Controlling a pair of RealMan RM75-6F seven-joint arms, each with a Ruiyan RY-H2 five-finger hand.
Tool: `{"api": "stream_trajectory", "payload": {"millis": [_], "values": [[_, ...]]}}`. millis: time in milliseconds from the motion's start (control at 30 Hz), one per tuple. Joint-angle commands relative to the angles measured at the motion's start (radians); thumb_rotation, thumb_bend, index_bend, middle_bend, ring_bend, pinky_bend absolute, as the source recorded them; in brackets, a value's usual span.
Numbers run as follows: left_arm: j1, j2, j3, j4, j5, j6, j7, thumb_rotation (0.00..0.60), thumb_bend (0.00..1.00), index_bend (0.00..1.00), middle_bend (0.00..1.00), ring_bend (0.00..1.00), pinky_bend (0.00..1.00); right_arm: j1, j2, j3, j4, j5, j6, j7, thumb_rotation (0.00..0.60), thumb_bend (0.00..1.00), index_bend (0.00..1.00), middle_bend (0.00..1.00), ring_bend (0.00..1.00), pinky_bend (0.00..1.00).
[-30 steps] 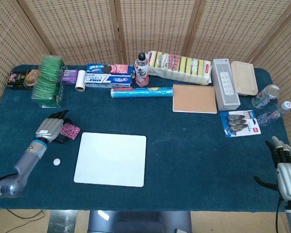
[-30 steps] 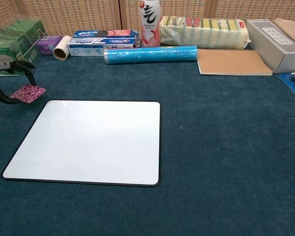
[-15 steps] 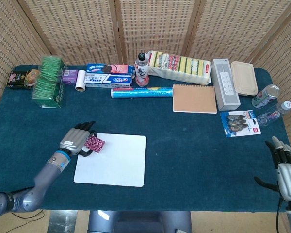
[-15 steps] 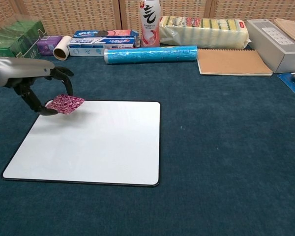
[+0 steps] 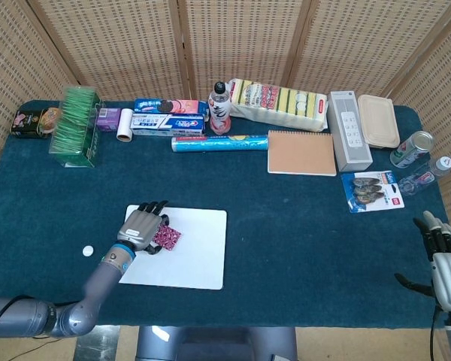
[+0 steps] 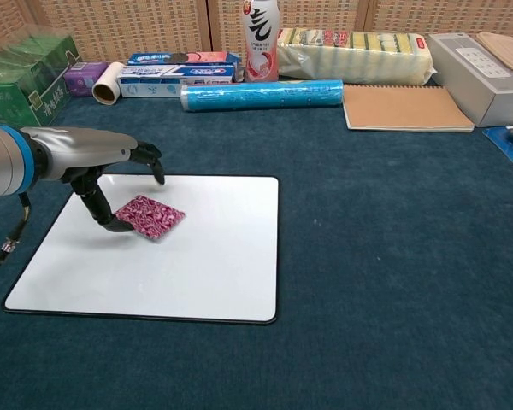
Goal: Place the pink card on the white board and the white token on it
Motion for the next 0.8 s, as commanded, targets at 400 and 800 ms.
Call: {"api": "stream_trajectory", "payload": {"millis": [400,800], "values": [[0.146,0.23,0.085,-0.086,0.286,0.036,-0.197,0.6,0.13,0.0,0.0,0.0,0.07,-0.002,0.005,0.001,-0.001,0.003,0.002,0.01,0.6,0.0,0.02,0.0,0.0,0.0],[0.333,0.29,0.198,0.061,0.555,0.044,-0.436,0.6,0.15,0.05,0.0,0.0,0.07,-0.003,0.0,-0.009,-0.013,-0.015,0.004,-0.009,0.6,0.0,0.02,0.0,0.0,0.0]]}}
